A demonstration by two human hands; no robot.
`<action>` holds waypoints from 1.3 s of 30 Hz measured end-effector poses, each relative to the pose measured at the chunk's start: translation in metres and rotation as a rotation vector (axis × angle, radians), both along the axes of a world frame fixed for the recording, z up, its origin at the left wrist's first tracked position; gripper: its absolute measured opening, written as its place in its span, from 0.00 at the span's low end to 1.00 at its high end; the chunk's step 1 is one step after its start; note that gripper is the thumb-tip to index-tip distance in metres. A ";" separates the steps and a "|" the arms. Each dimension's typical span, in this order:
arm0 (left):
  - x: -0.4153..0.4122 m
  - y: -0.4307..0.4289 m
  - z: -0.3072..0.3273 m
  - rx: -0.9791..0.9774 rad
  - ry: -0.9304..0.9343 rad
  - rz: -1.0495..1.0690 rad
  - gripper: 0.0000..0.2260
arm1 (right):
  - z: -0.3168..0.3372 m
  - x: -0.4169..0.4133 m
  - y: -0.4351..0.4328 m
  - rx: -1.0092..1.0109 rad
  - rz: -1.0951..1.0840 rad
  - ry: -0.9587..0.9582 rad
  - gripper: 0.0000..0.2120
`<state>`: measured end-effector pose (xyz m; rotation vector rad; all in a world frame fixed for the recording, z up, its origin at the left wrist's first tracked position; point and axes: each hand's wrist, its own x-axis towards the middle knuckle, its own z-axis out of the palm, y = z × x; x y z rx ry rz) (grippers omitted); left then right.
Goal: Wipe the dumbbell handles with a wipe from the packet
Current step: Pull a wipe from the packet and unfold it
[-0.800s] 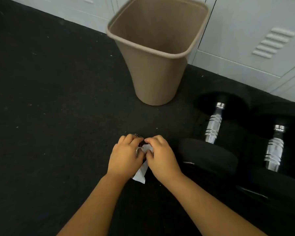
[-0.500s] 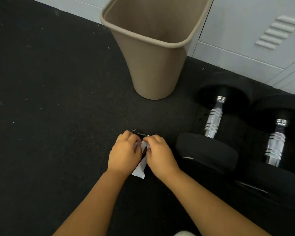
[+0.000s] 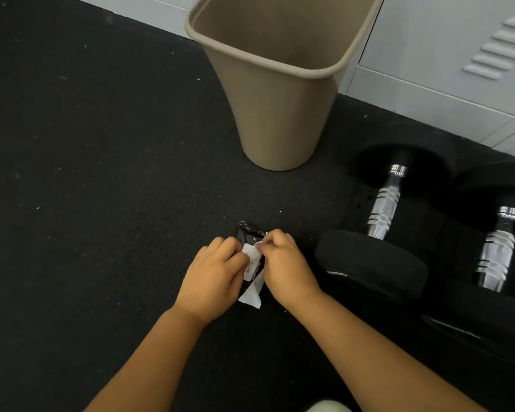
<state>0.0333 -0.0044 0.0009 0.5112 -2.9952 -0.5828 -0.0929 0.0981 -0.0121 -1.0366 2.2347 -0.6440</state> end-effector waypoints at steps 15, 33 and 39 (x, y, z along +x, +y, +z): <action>0.017 0.003 -0.006 0.376 -0.063 0.355 0.28 | 0.007 0.005 0.001 0.014 0.052 0.091 0.21; -0.005 -0.013 -0.011 0.317 -0.195 0.116 0.34 | 0.017 0.011 -0.010 0.059 0.088 0.047 0.11; -0.007 -0.017 -0.013 0.327 -0.205 0.095 0.33 | 0.033 0.002 -0.011 0.041 0.008 -0.164 0.03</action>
